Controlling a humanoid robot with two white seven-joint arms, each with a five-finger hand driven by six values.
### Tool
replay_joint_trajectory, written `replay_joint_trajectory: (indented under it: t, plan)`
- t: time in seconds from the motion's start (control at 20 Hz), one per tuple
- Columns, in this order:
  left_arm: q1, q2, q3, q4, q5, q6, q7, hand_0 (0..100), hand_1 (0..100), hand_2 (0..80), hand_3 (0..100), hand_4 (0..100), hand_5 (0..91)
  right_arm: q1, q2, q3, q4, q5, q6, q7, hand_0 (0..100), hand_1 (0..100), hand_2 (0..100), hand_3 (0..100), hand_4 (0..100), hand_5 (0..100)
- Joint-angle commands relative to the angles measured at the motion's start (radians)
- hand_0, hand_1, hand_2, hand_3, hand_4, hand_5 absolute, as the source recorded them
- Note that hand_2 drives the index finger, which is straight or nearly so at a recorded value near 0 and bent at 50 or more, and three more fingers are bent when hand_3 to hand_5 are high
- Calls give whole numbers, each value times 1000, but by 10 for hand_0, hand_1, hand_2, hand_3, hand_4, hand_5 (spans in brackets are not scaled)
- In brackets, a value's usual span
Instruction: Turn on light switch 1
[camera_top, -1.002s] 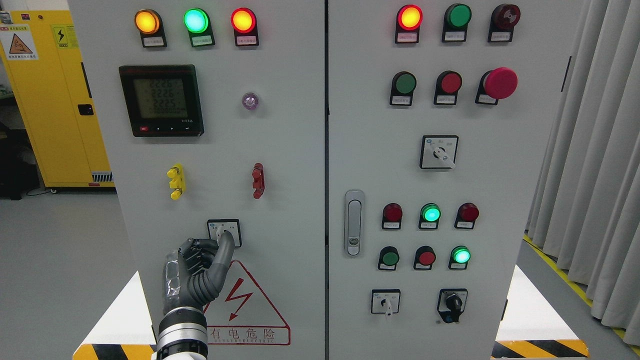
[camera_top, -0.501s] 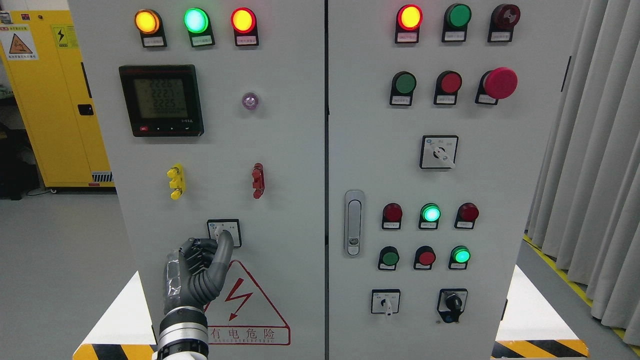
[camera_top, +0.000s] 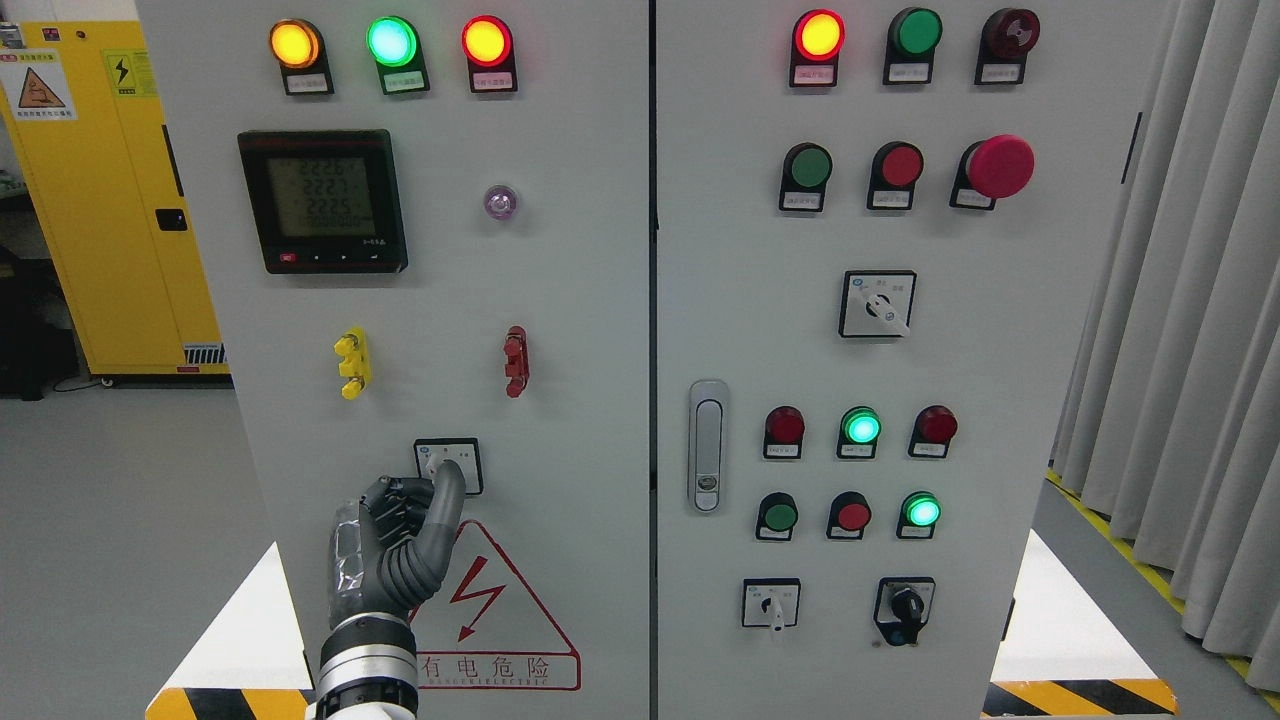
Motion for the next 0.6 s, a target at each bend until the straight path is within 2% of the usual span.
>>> replay_joint_trajectory:
  t: [0.0,0.4,0.55]
  plan:
    - [-1,-2,1,1,0,2,7,490,523,601,899,901,877,0,0,0,0,0,0,1,0,500,40,0,0,0]
    - [-1,-2,1,0,0,-2,7,534,506,598,898,900,877,0,0,0,0,0,0,1,0,500,40,0,0,0]
    - [1,-2,-1,0,1,-4,7,470,517,600,897,900,877,0,0,0,0,0,0,1,0,500,40,0,0,0]
